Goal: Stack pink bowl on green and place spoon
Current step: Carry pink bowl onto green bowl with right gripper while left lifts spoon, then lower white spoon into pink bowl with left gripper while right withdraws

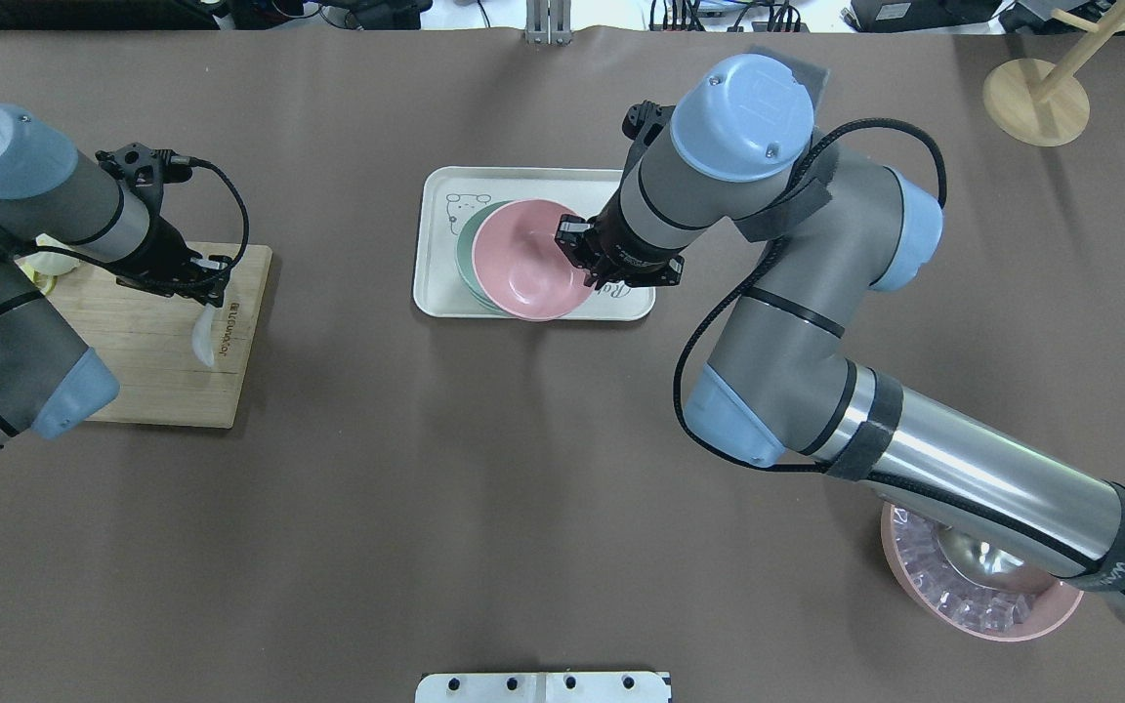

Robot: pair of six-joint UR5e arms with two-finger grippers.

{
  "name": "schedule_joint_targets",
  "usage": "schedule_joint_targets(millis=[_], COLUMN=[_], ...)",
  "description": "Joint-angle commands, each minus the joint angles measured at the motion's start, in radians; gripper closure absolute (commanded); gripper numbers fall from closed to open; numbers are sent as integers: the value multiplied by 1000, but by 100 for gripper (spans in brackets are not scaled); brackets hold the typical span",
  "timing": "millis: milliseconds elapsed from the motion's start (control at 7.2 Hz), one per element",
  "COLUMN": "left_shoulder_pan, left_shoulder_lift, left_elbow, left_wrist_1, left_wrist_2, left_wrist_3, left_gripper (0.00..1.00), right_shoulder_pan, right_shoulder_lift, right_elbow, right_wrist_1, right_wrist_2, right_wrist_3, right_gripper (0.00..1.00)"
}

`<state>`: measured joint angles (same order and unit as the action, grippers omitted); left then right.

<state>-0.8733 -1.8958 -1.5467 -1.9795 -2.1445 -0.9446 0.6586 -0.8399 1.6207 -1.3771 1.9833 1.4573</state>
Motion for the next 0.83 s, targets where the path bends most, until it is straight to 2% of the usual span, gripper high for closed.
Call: schedule_joint_targets(millis=[0, 278, 556, 694], left_shoulder_pan=[-6, -1, 11, 28], left_shoulder_lift=[-67, -174, -282, -348], left_elbow=[-56, -66, -58, -20], left_wrist_1=[14, 14, 11, 7], left_wrist_2=[-61, -81, -80, -77], left_wrist_3=[-70, -203, -348, -390], left_gripper=[100, 100, 100, 100], right_shoulder_pan=[-2, -4, -11, 4], right_shoulder_lift=[65, 65, 61, 52], right_elbow=[-115, -179, -170, -162], right_wrist_1=[76, 163, 179, 194], right_wrist_2=[-35, -44, -69, -58], right_wrist_3=[39, 44, 34, 26], right_gripper=[100, 100, 1, 0])
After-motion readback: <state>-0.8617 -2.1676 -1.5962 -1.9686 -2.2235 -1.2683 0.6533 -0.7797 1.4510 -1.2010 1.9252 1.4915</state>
